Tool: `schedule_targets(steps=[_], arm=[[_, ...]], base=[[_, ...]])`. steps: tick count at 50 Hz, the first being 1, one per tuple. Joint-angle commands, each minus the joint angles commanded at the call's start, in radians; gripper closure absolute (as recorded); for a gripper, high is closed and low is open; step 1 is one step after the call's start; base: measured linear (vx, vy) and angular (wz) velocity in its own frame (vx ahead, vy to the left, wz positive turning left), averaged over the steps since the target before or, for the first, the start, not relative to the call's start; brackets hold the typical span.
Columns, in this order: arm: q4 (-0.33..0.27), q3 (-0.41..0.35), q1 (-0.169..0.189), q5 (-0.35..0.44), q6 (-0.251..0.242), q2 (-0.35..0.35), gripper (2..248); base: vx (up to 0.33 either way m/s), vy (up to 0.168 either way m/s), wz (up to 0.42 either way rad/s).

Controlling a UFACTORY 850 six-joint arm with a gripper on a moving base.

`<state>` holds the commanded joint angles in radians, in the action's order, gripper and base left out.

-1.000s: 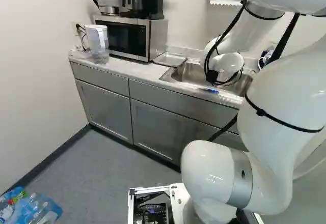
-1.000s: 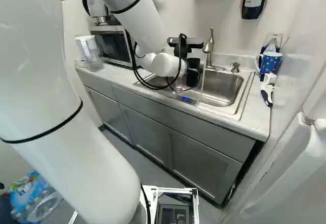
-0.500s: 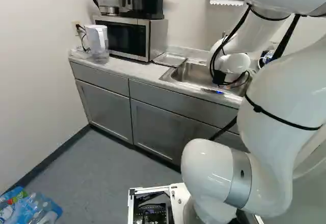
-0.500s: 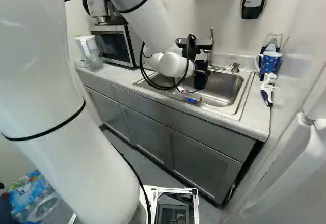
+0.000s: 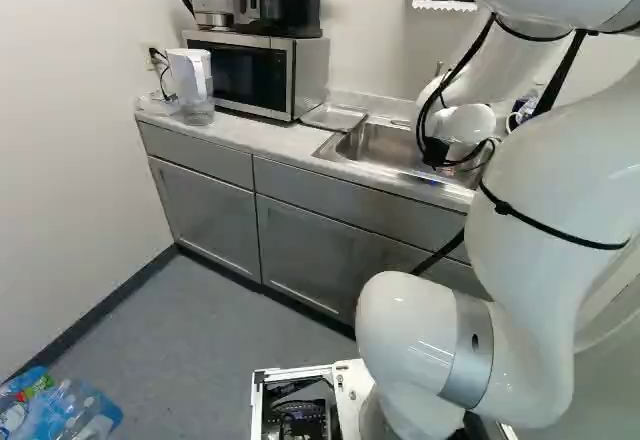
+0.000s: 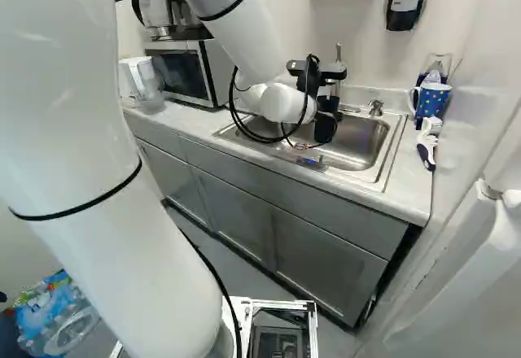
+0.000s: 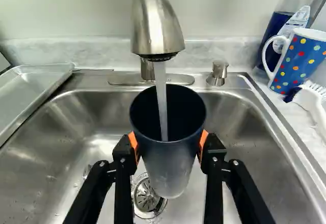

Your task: Rinse the cup and place it in the tray

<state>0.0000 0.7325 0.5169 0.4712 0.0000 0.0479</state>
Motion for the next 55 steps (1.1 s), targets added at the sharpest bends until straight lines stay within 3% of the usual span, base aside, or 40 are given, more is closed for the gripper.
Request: schedule_targets(steps=[55], arm=[[0.000,0.000,0.000,0.000,0.000,0.000,124]], base=[[0.000,0.000,0.000]])
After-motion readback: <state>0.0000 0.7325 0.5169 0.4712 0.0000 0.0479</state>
